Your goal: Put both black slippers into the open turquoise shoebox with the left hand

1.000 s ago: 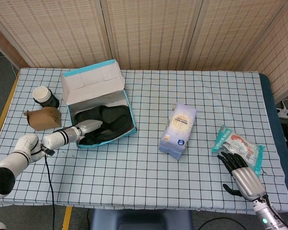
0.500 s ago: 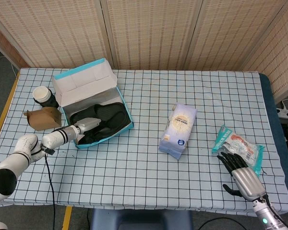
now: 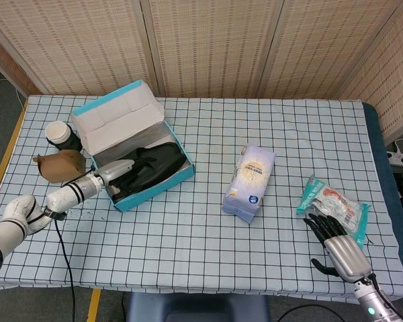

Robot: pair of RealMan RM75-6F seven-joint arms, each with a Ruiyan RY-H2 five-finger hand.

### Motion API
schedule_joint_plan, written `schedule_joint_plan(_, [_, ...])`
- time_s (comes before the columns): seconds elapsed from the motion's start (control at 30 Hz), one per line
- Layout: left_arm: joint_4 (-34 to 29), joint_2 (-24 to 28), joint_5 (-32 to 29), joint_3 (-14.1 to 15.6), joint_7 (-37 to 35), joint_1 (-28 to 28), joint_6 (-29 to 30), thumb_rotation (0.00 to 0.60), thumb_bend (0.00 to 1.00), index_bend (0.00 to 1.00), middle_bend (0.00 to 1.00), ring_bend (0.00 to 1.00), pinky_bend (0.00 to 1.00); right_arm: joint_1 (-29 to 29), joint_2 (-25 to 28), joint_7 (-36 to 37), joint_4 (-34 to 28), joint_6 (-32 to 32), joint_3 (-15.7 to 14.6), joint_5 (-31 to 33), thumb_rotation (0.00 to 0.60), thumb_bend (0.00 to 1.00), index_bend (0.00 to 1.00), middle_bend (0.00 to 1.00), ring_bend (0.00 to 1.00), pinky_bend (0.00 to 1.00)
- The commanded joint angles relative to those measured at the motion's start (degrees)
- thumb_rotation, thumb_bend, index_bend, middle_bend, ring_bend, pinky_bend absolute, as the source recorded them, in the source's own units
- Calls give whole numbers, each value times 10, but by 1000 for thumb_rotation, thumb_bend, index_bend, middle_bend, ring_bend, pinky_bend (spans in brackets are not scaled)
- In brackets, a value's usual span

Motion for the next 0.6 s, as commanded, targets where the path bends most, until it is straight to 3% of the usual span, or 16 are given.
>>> schedule_joint_plan(0.03, [-1,2,3,2,2,-1,-6,600,456,0,0,0,146,0,0,0,0,1,0,0,600,181,0,0,0,0])
schedule_joint_plan(0.27, [-9,2,11,15,-5,-13,-48,600,454,0,0,13,140,-1,2,2,0,3,0,-2,600,180,0,0,0,0])
schedule_joint_plan(0.4, [-6,-4,10,15,-11,-13,-56,600,454,0,0,144,175,0,2,3,0,2,0,-2,600,181,0,0,0,0])
schedule_joint_plan(0.6, [-3,-2,6,13,-3,-12,-62,600,454,0,0,19,155,0,3,5,0,2,-1,-3,600,181,0,0,0,0])
